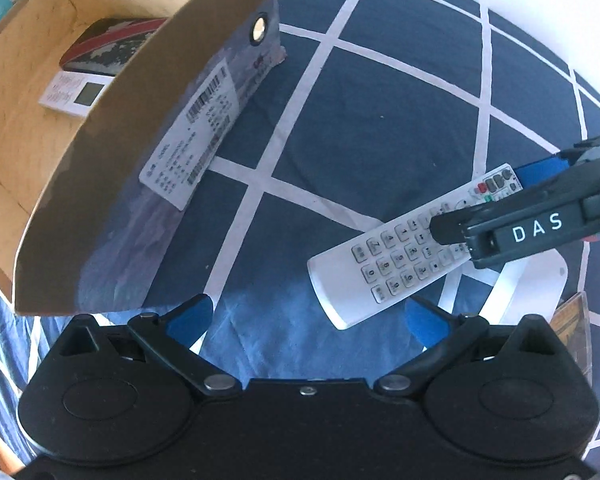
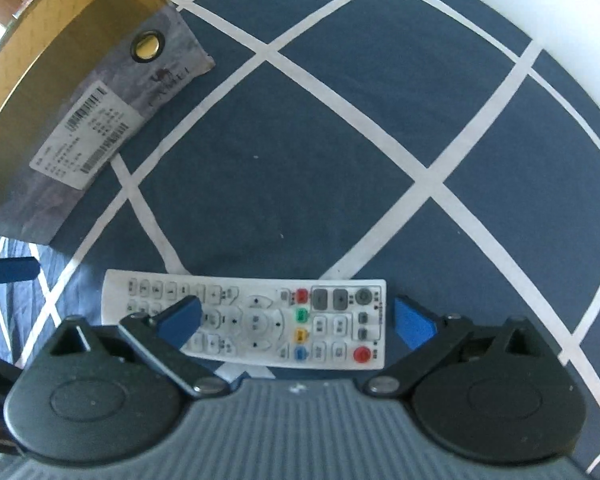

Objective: Organize objects
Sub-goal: 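Close the right gripper on the white TV remote with coloured buttons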

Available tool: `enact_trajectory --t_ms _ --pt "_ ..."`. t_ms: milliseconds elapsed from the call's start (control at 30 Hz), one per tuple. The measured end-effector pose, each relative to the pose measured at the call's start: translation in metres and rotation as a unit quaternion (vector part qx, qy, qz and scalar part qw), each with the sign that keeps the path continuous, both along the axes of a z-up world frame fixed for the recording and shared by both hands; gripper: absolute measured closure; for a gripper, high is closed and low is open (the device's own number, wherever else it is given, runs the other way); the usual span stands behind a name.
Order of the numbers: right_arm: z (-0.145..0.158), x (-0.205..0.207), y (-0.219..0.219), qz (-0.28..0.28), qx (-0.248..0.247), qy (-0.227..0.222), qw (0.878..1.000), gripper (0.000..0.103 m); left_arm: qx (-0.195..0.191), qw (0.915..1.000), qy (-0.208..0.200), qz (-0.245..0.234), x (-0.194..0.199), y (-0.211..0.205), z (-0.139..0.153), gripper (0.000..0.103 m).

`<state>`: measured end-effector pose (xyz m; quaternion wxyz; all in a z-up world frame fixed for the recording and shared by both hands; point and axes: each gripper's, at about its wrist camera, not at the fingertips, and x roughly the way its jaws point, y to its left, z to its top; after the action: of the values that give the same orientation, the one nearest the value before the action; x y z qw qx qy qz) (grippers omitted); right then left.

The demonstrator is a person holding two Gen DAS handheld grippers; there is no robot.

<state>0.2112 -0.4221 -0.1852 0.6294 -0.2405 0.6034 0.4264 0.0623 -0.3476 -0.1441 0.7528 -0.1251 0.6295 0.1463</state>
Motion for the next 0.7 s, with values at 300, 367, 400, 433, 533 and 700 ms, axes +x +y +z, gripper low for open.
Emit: enact_trajectory --t_ms 300,367,400,433,533,700 --pt "0.001 -0.004 -0.003 -0.001 0.001 0.005 1.0 0.007 -0.013 0.9999 -0.002 -0.004 0.0 0.002 -0.003 0.0" --pt "0.001 -0.004 -0.005 -0.014 0.0 0.005 1.0 0.007 -0.015 0.9999 -0.002 -0.002 0.0 0.004 -0.003 0.0" --pt "0.001 -0.005 -0.006 -0.022 -0.002 0.006 1.0 0.007 -0.017 0.9998 -0.004 -0.001 0.001 0.005 -0.004 0.0" --pt "0.001 -0.006 -0.008 -0.032 -0.003 0.007 0.999 0.007 -0.019 0.9998 -0.004 -0.001 0.002 0.005 -0.004 0.0" --pt "0.001 -0.008 -0.014 -0.064 -0.006 0.009 0.998 0.007 -0.023 0.9997 -0.005 0.001 0.002 0.008 -0.006 0.0" --pt "0.003 -0.013 -0.022 -0.123 -0.009 0.011 0.992 0.007 -0.03 0.9995 -0.004 0.001 0.006 0.012 -0.01 0.0"
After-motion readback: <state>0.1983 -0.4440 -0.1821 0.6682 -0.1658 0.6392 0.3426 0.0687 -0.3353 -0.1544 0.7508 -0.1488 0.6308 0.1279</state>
